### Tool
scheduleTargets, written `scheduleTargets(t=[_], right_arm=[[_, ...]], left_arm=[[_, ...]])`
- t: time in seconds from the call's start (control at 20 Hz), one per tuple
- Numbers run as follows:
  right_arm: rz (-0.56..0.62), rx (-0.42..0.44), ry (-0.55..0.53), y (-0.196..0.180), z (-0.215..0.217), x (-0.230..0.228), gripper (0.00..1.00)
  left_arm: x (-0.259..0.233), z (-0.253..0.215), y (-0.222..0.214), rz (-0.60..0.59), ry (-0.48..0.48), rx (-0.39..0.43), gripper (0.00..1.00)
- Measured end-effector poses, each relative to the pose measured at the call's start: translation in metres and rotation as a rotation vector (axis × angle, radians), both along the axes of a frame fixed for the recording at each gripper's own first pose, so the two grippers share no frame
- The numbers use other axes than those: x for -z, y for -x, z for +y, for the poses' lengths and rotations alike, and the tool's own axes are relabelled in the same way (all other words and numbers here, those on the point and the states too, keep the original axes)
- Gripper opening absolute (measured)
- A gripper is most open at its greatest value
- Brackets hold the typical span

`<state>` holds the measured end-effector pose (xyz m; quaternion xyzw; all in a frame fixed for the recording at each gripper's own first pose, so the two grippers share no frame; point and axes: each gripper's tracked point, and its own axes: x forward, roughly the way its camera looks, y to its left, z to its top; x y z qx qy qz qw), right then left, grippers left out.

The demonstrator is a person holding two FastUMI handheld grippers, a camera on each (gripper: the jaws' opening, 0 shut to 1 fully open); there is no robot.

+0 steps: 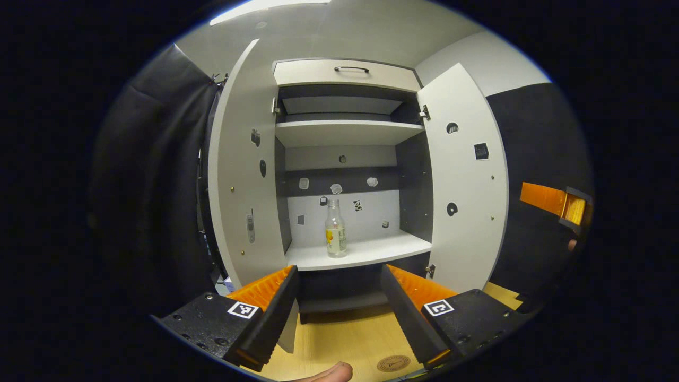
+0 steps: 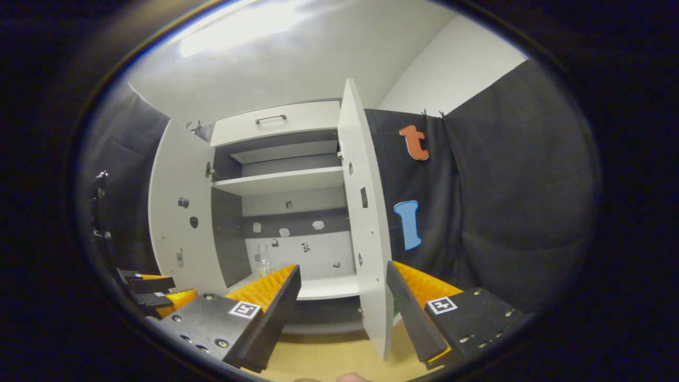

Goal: Grasp the bottle in the cabinet with the left hand and place it on the coaster, then close the right door with the right hand and the left door with the left hand.

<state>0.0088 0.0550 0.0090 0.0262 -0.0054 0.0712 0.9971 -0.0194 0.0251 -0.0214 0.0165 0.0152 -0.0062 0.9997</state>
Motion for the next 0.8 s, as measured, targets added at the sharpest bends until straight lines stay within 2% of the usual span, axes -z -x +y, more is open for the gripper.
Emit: scheduleTargets(t=[0.2,0.4,0.45,0.5,0.55,0.8], right_arm=[[0.012,0.015,0.018,-0.006,0.011,0.004,0.98],[0.023,-0.03,-0.015,-0.012,0.036,0.005,0.98],[0.021,-0.025,-0.004,-0.014,0.038,0.007,1.0],[0.018,-0.013,0.014,-0.018,0.039,0.006,0.93],[0.017,-0.003,0.032,-0.02,0.04,0.007,1.0],[0.032,0.039,0.041,-0.028,0.043,0.009,0.98]], left_arm=[[0.014,0.018,-0.017,0.032,-0.017,-0.005,0.98],[0.028,0.021,-0.048,0.051,-0.015,0.018,0.97],[0.03,0.022,-0.059,0.054,-0.018,0.017,0.98],[0.033,0.022,-0.071,0.059,-0.019,0.015,0.98],[0.032,0.022,-0.083,0.055,-0.013,0.016,0.97],[0.042,0.023,-0.157,0.049,0.006,0.01,0.97]])
